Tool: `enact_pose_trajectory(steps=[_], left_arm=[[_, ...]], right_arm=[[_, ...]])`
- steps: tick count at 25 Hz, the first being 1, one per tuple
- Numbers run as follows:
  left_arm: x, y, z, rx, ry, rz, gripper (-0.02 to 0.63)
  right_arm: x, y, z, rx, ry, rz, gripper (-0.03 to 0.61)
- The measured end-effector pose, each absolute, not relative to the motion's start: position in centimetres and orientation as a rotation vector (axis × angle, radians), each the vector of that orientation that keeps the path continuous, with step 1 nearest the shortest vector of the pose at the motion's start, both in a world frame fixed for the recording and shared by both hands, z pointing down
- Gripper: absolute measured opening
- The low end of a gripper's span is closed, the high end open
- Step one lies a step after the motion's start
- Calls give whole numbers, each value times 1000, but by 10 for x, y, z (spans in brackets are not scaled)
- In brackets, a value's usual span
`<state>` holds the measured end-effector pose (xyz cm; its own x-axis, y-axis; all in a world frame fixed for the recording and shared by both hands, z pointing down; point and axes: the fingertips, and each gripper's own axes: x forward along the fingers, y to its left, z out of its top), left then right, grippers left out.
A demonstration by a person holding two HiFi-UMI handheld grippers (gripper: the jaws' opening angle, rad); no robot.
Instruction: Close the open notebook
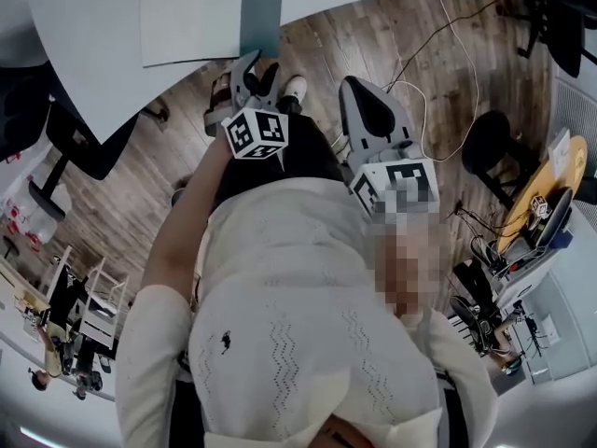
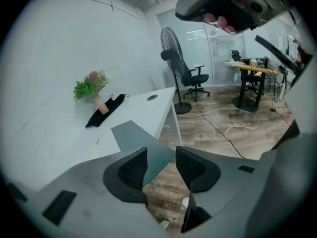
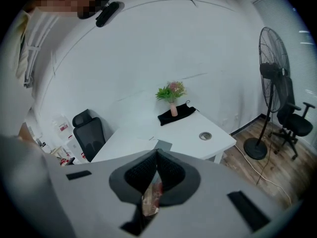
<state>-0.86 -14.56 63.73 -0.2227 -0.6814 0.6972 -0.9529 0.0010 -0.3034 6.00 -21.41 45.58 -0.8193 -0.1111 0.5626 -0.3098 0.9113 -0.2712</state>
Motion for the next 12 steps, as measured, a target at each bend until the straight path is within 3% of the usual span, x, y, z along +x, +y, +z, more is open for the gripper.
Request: enact_pose_trajectory(steps=[12], left_arm=[[-7,-158,674,1759,-1779,1600,201]], right_arm=[[74,-212,462,431,-2479,512,2]])
